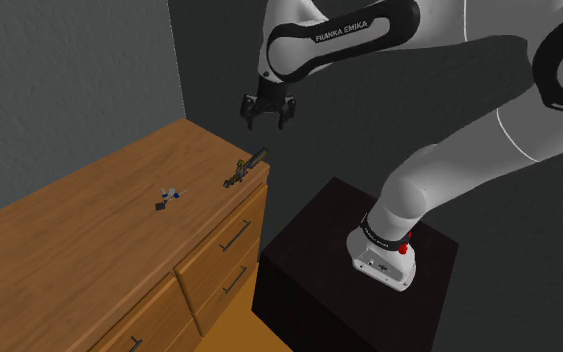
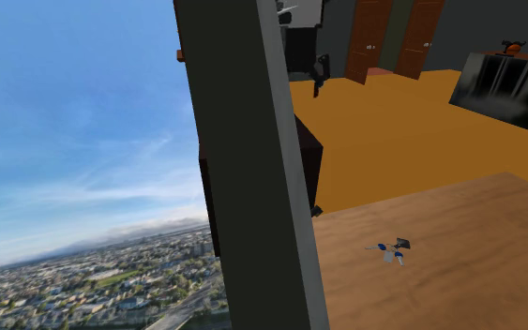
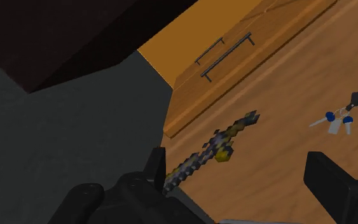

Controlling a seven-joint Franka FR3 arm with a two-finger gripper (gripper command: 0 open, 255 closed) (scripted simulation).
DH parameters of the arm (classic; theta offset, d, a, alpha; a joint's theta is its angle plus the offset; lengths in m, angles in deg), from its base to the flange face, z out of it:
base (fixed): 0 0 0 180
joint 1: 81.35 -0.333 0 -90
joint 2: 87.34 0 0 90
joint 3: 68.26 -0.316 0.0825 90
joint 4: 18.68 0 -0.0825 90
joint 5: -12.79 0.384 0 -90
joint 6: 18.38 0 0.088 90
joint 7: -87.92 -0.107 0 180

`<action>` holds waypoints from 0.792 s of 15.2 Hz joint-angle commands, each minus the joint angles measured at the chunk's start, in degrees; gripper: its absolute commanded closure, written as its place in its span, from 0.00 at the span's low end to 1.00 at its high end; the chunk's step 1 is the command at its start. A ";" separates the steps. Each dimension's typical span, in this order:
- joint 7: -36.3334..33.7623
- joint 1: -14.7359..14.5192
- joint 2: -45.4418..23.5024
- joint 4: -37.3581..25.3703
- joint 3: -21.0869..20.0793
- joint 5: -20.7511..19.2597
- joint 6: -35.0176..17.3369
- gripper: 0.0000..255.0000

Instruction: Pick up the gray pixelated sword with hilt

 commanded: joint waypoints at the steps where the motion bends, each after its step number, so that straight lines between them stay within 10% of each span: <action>1: -4.63 1.32 -3.79 -0.11 -1.44 -0.87 -3.76 0.00; 12: -32.84 7.01 -28.75 -7.08 -3.61 -14.65 -19.67 0.00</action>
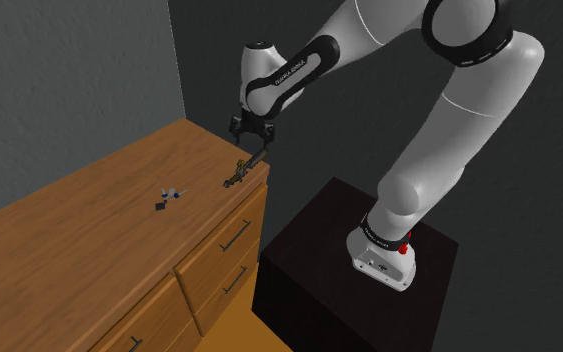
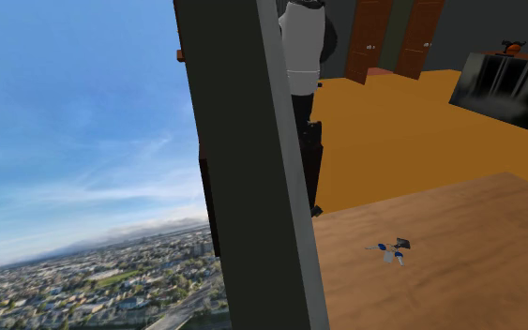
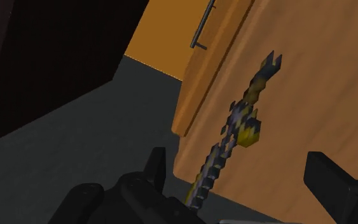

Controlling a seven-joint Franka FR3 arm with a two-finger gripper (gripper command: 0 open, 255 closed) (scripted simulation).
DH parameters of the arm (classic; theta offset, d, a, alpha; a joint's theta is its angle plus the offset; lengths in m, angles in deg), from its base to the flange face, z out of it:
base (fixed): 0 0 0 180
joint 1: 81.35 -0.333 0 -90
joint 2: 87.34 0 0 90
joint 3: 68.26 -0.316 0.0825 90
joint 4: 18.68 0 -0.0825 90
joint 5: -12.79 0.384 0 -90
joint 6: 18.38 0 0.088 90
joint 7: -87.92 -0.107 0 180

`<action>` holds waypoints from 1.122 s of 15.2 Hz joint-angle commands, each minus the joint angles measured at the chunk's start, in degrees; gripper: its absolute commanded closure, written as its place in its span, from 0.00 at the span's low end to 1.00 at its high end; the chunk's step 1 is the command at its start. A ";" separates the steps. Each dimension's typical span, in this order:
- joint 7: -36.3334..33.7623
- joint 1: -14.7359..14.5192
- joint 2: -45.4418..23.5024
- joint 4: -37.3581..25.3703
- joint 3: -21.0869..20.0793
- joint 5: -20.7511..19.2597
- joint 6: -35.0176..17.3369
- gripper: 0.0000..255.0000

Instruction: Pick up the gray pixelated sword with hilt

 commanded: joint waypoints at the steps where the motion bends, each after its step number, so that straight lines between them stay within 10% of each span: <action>1: -5.98 0.01 -4.71 -2.23 0.81 -3.34 -1.91 0.00; 17: -28.40 -4.57 -29.31 -15.42 11.94 -13.08 -11.32 0.00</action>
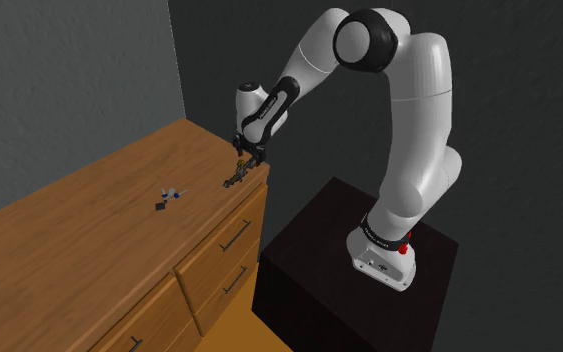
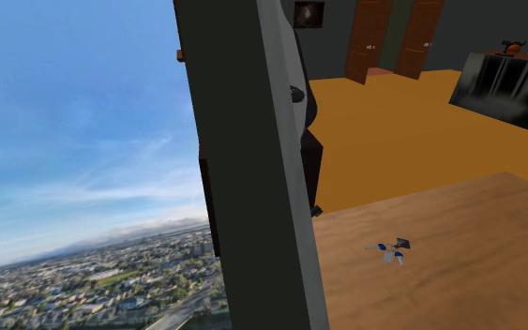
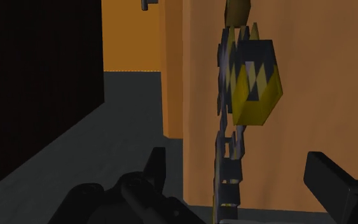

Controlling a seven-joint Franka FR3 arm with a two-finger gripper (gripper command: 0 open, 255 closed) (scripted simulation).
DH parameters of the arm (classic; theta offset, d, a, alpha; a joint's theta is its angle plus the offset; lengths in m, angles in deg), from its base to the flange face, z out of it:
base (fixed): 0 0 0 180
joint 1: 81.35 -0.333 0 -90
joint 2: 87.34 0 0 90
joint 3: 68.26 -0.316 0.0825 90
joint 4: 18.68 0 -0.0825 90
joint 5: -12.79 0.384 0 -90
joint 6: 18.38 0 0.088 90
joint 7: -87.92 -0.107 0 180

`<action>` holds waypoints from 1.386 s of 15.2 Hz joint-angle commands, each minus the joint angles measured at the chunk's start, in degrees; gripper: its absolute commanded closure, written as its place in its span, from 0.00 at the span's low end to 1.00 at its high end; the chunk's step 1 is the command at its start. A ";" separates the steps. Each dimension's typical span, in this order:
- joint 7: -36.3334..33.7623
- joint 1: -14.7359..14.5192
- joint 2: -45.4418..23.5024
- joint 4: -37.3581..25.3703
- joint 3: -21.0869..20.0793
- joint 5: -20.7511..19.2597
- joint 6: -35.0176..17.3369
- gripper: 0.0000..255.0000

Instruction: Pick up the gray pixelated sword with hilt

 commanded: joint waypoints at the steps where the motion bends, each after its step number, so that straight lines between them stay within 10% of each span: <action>1: -0.35 -0.26 -1.28 -0.45 0.39 -0.37 -0.86 0.00; 4: -0.65 -0.52 -2.43 -0.82 0.73 -0.70 -1.64 0.00; 5: -0.63 -0.51 -2.40 -0.83 0.72 -0.68 -1.61 1.00; 21: 0.77 0.63 2.61 0.61 -0.80 0.87 1.97 1.00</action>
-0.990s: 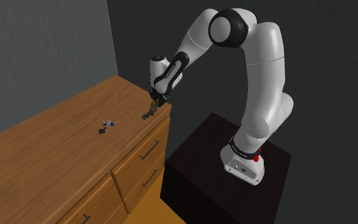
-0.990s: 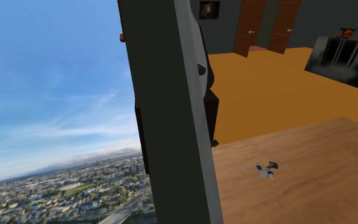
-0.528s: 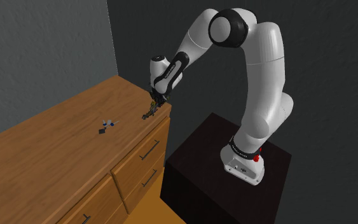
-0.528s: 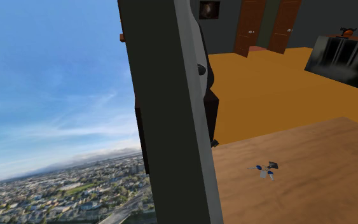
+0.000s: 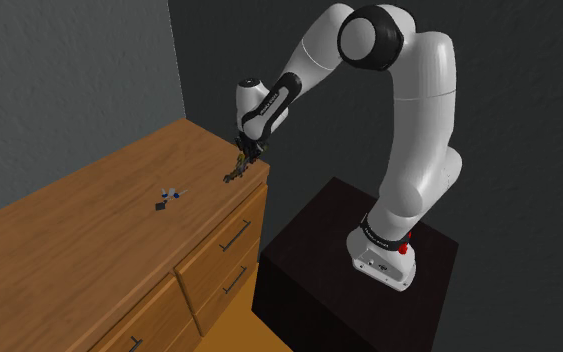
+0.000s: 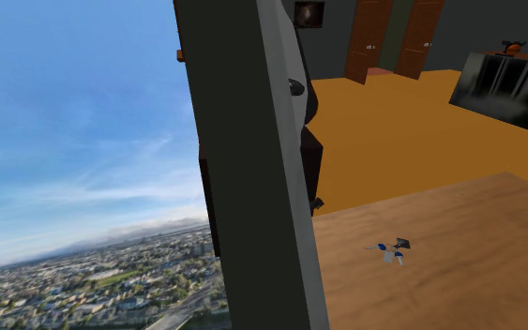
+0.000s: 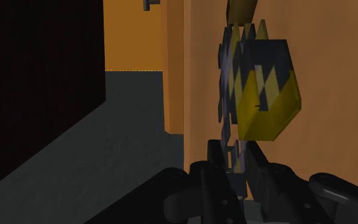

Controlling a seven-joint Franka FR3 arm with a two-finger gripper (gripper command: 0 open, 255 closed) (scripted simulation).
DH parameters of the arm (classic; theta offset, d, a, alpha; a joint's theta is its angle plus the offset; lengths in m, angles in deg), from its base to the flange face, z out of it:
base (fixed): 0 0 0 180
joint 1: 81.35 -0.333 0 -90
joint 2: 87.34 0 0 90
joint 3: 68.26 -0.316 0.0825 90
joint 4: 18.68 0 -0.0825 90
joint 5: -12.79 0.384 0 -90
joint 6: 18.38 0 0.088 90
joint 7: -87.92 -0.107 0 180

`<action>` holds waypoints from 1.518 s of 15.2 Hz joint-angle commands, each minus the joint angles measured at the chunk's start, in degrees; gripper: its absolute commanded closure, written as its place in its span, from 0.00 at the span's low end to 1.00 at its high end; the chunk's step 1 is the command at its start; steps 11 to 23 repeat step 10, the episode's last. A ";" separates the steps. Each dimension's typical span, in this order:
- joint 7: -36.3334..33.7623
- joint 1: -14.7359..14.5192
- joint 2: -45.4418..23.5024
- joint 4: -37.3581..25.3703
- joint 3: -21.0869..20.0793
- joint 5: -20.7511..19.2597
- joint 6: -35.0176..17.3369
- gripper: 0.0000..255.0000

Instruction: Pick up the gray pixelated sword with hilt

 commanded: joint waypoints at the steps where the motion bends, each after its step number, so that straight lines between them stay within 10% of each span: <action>1: 0.44 0.30 1.42 0.22 -0.46 0.52 1.21 1.00; 23: 2.05 1.30 6.27 0.97 -1.87 2.42 5.23 1.00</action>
